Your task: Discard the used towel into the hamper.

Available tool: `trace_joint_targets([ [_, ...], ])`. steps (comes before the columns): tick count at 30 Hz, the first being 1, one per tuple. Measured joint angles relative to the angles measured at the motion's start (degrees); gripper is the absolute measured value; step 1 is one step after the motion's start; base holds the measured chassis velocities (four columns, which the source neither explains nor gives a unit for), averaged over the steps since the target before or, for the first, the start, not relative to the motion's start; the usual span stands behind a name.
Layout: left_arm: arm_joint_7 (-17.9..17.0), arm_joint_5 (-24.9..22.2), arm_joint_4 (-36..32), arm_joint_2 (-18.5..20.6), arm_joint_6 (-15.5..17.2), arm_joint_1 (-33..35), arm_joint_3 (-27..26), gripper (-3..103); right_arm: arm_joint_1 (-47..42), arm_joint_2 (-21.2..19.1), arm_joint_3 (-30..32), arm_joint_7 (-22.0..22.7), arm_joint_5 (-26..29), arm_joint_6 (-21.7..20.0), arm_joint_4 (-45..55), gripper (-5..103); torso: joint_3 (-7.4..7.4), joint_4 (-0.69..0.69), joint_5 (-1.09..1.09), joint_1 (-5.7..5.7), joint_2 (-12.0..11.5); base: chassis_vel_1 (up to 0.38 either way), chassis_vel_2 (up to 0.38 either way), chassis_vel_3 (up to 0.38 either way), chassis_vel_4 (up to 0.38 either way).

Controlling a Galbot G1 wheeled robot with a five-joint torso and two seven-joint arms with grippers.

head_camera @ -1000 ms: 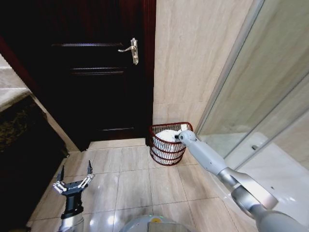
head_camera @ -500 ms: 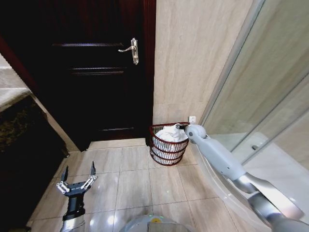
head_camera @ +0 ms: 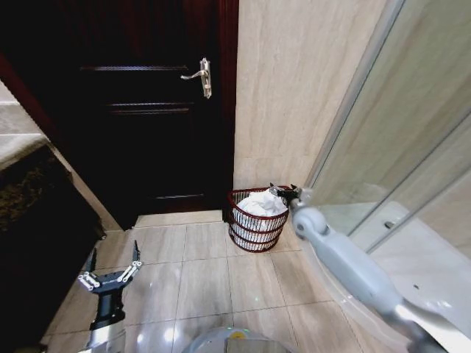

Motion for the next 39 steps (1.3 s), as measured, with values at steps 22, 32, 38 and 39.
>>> trace_joint_targets([
  [22, 2.3, 1.9, -2.7, 2.7, 11.1, -4.0, 8.4, 100, -46.2, 22.0, 38.5, -16.0, -23.0, 12.0, 24.4, 100, -0.01, 0.00, -0.01, -0.01, 0.0, 0.000, 0.000, 0.000, 0.000],
  [32, 2.6, 3.2, -1.8, 2.2, 9.0, -3.7, 9.1, 100, -50.6, 24.5, 40.3, -16.3, -22.1, 13.9, 27.0, 100, 0.00, 0.01, -0.01, 0.00, 0.0, 0.000, 0.000, 0.000, 0.000],
  [38, 2.6, 3.6, -1.1, 2.1, 7.8, -3.8, 9.0, 100, -50.1, 24.7, 39.1, -16.2, -22.4, 13.6, 27.6, 100, 0.00, 0.01, -0.01, 0.00, 0.0, 0.054, 0.057, 0.065, 0.065],
  [39, 2.6, 3.6, -1.1, 2.1, 7.8, -3.8, 9.0, 100, -50.1, 24.7, 39.1, -16.2, -22.4, 13.6, 27.6, 100, 0.00, 0.01, -0.01, 0.00, 0.0, 0.067, 0.064, 0.072, 0.079],
])
